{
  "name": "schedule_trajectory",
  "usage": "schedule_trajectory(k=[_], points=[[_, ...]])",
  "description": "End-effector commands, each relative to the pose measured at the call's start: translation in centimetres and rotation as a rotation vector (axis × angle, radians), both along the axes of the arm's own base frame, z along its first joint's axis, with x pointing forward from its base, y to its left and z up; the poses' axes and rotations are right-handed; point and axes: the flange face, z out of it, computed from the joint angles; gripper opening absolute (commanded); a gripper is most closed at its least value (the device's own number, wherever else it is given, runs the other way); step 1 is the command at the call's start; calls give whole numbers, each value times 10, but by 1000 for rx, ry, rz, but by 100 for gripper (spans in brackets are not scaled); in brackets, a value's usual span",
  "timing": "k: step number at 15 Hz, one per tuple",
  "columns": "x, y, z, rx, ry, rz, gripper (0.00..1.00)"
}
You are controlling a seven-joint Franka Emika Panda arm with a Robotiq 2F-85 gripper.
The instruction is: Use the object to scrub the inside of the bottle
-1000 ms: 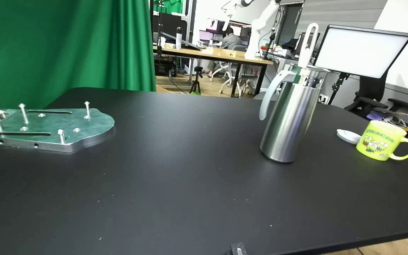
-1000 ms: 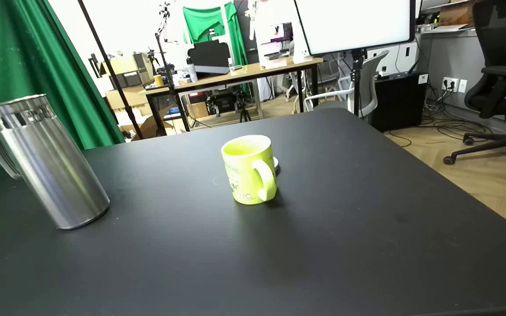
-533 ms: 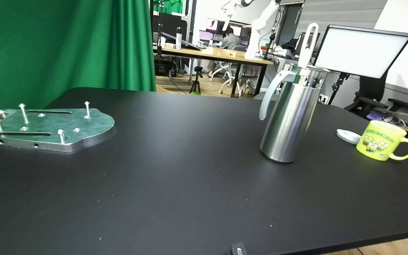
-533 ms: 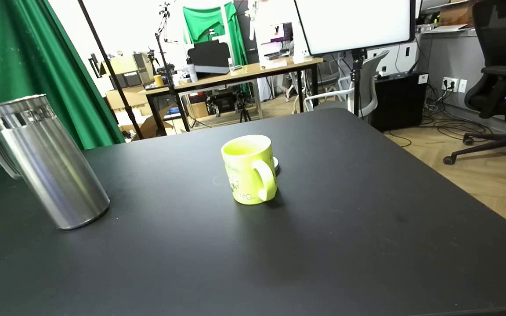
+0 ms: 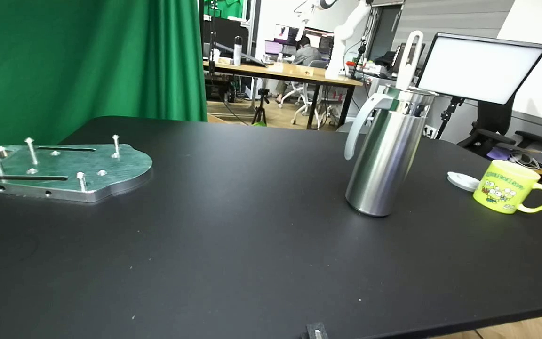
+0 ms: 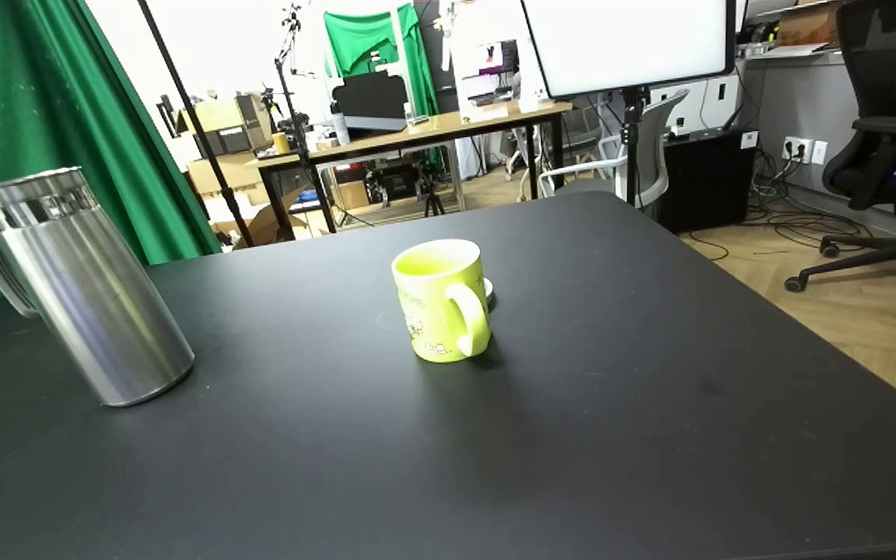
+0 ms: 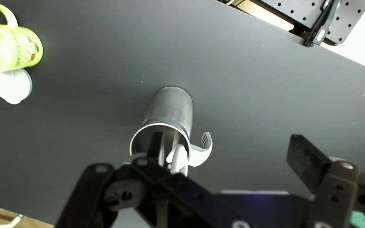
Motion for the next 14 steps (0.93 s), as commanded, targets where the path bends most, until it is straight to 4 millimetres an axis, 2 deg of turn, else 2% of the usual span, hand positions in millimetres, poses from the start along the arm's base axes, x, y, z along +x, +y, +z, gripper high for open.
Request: schedule_trajectory(k=[1, 4, 6, 12, 13, 14], points=[[38, -15, -10, 47, 18, 190, 100], [64, -22, -23, 86, 39, 362, 100], [74, -19, -29, 120, 60, 476, 100], [76, 8, -48, 140, 145, 821, 100], [75, 11, -48, 121, 189, 829, 100], [72, 6, -55, 140, 145, 776, 100]])
